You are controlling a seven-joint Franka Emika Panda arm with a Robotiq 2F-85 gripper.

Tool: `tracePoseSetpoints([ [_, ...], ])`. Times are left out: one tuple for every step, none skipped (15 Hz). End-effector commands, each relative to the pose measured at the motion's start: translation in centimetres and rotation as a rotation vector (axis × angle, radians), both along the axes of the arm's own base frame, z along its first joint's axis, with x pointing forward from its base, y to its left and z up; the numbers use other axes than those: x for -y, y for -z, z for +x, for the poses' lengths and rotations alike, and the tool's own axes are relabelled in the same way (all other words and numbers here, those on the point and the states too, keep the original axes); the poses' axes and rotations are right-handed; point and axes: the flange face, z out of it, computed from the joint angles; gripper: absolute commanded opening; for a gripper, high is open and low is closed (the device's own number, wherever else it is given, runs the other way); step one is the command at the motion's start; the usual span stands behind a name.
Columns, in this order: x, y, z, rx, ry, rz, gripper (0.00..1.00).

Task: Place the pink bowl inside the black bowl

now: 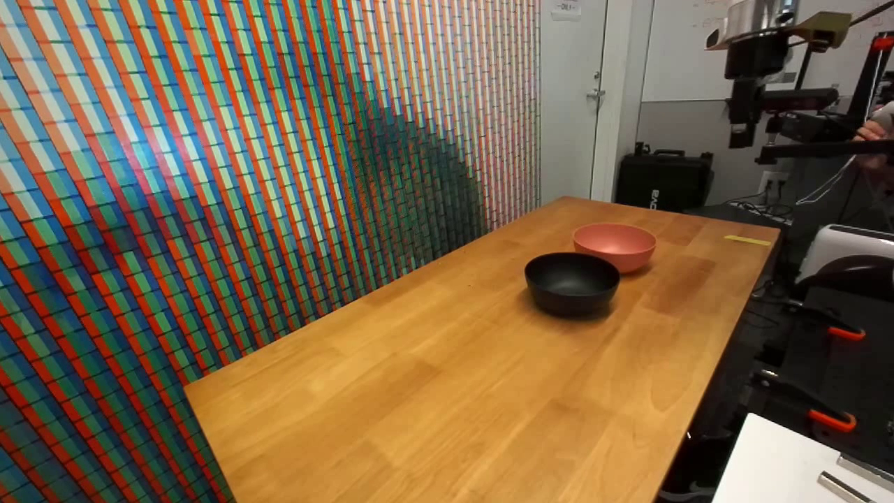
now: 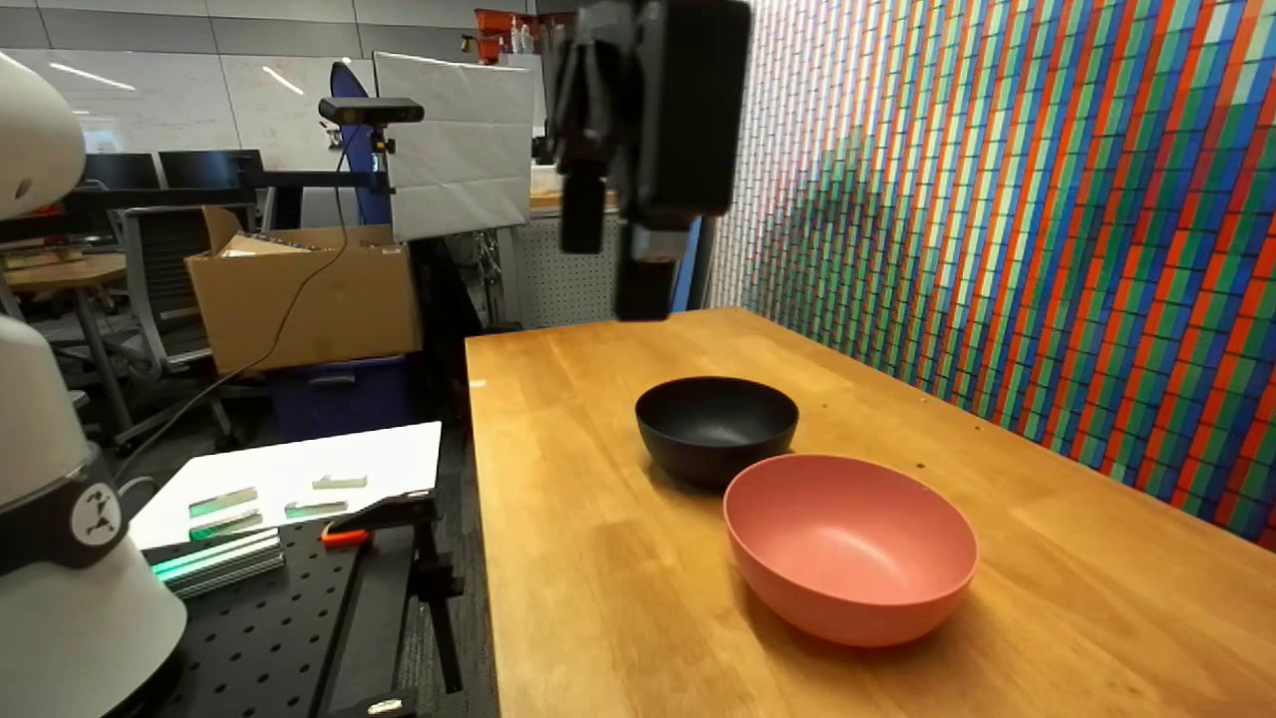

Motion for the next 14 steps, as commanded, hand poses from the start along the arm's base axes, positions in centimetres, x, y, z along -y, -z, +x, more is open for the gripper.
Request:
tracePoseSetpoints([
  [-2.4, 1.2, 7.0, 0.068, 0.058, -0.056, 1.0],
  [-3.1, 1.8, 8.5, 0.083, 0.072, -0.077, 1.0],
  [-3.9, 2.6, 10.1, 0.088, 0.079, -0.1, 1.0],
  [-4.9, 3.8, 11.7, 0.092, 0.089, -0.125, 1.0],
  [-5.8, 5.0, 13.1, 0.092, 0.1, -0.144, 1.0],
  [-6.7, 6.3, 14.4, 0.085, 0.109, -0.164, 1.0],
  [-7.4, 7.5, 15.4, 0.072, 0.119, -0.179, 1.0],
  [-8.2, 8.8, 16.4, 0.062, 0.125, -0.195, 1.0],
  [-8.9, 10.0, 17.3, 0.05, 0.129, -0.209, 1.0],
  [-9.5, 11.2, 18.1, 0.041, 0.137, -0.222, 1.0],
  [-10.2, 12.4, 18.9, 0.025, 0.144, -0.229, 1.0],
  [-10.8, 13.4, 19.5, 0.013, 0.151, -0.235, 1.0],
  [-11.4, 14.3, 19.9, 0.006, 0.16, -0.24, 1.0],
  [-12.0, 15.1, 20.4, -0.001, 0.162, -0.244, 1.0],
])
